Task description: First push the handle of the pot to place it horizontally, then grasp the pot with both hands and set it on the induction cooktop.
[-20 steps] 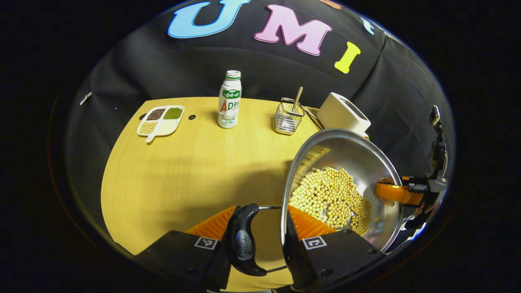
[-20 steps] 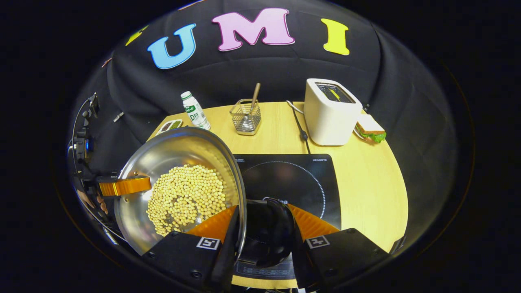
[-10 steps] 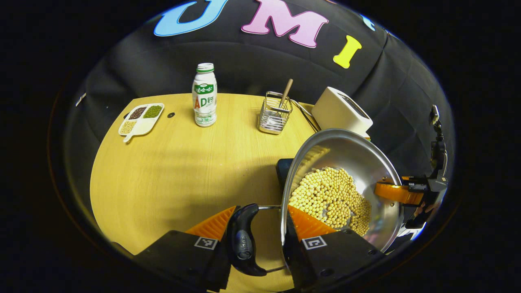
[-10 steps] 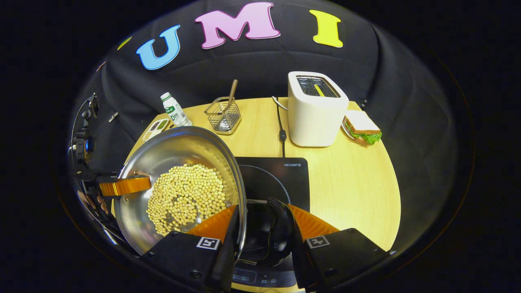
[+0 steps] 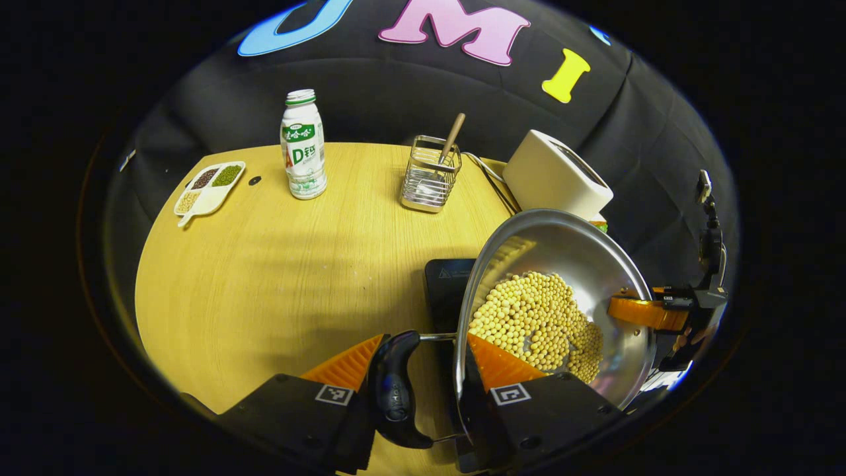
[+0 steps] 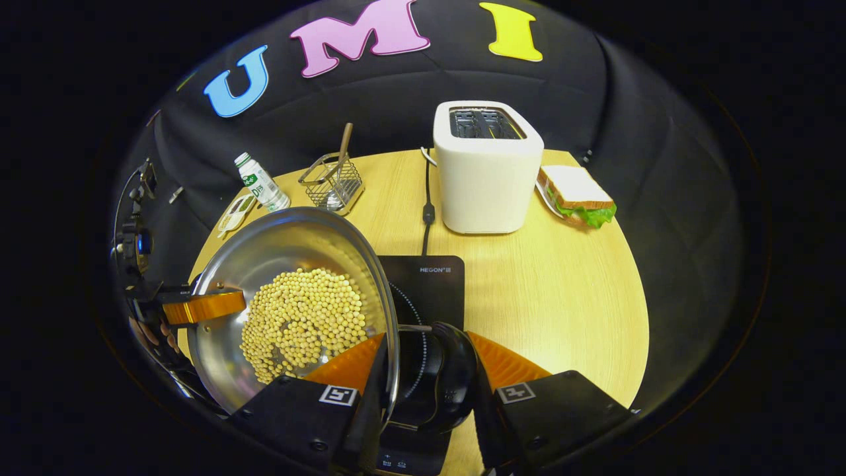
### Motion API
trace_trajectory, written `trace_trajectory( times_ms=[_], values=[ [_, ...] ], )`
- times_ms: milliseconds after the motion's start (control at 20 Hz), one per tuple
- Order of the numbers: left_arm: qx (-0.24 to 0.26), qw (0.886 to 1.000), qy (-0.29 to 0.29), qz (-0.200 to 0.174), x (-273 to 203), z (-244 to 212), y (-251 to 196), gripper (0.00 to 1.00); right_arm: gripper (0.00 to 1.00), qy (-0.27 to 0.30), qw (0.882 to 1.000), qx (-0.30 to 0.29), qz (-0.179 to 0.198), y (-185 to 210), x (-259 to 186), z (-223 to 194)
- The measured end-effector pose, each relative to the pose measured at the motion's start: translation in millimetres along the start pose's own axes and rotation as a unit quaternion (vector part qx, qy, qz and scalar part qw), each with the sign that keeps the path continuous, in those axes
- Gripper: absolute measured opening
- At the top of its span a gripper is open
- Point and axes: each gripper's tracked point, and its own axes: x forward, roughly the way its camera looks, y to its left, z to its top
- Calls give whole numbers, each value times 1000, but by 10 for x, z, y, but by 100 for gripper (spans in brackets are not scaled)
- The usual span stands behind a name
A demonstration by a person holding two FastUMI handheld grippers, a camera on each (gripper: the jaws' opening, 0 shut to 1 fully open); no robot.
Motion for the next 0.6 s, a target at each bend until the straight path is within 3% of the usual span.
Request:
trace_trajectory(
  times_ms=[300, 350, 400, 600],
  values=[
    [-12, 1000, 6, 6, 125, -24, -59, 61, 62, 7, 1000, 8, 3, -111, 118, 0],
    [-11, 1000, 5, 6, 147, -32, -59, 60, 57, 7, 1000, 11, 2, -124, 133, -6],
    [-11, 1000, 5, 5, 173, -27, -63, 61, 62, 7, 1000, 11, 1, -143, 151, -7],
    [-13, 1000, -3, -1, 269, -5, -112, 61, 61, 0, 1000, 13, 3, -183, 193, 24]
  ],
)
